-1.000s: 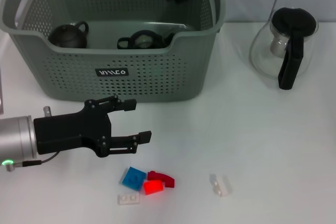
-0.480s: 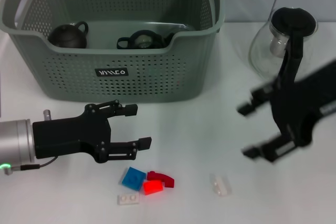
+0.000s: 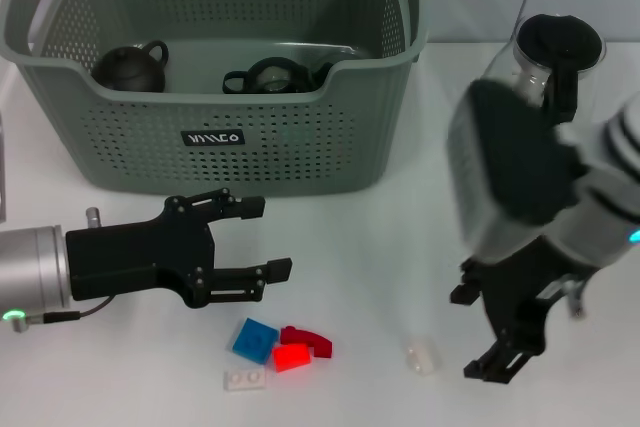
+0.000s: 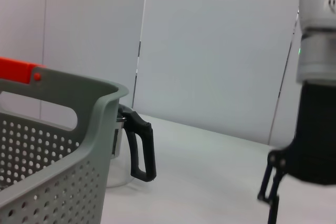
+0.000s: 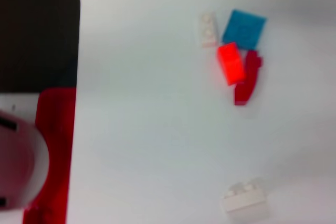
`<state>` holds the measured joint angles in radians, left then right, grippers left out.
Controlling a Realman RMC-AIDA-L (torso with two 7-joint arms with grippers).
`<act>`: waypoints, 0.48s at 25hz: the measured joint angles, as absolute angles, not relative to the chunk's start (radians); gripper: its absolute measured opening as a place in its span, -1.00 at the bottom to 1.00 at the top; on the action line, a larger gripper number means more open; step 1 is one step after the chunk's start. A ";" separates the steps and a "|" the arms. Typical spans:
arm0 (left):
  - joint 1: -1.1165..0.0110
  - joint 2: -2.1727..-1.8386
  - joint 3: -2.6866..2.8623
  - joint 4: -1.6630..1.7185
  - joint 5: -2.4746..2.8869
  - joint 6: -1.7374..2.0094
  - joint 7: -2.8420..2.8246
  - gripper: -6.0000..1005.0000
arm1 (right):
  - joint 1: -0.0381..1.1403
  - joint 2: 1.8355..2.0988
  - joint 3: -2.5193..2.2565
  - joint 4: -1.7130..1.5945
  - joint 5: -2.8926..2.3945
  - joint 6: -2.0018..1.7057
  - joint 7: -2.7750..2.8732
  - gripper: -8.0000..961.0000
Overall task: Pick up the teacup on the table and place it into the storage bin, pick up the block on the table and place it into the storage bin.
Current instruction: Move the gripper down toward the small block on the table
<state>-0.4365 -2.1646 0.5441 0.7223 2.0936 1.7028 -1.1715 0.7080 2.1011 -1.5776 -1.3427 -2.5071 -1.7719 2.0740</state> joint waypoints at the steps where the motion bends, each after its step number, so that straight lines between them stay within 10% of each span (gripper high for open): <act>1: -0.435 -2.165 0.543 0.722 2.092 1.702 -1.172 0.69 | 0.719 2.101 -1.612 -1.315 -2.514 -1.745 2.074 0.72; 12: -0.426 -2.168 0.540 0.721 2.091 1.696 -1.172 0.69 | 0.786 2.110 -1.828 -1.171 -2.506 -1.529 2.079 0.72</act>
<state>-0.4255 -2.1675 0.5401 0.7209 2.0907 1.6964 -1.1719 0.7862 2.1102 -1.8276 -1.1711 -2.5064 -1.5292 2.0787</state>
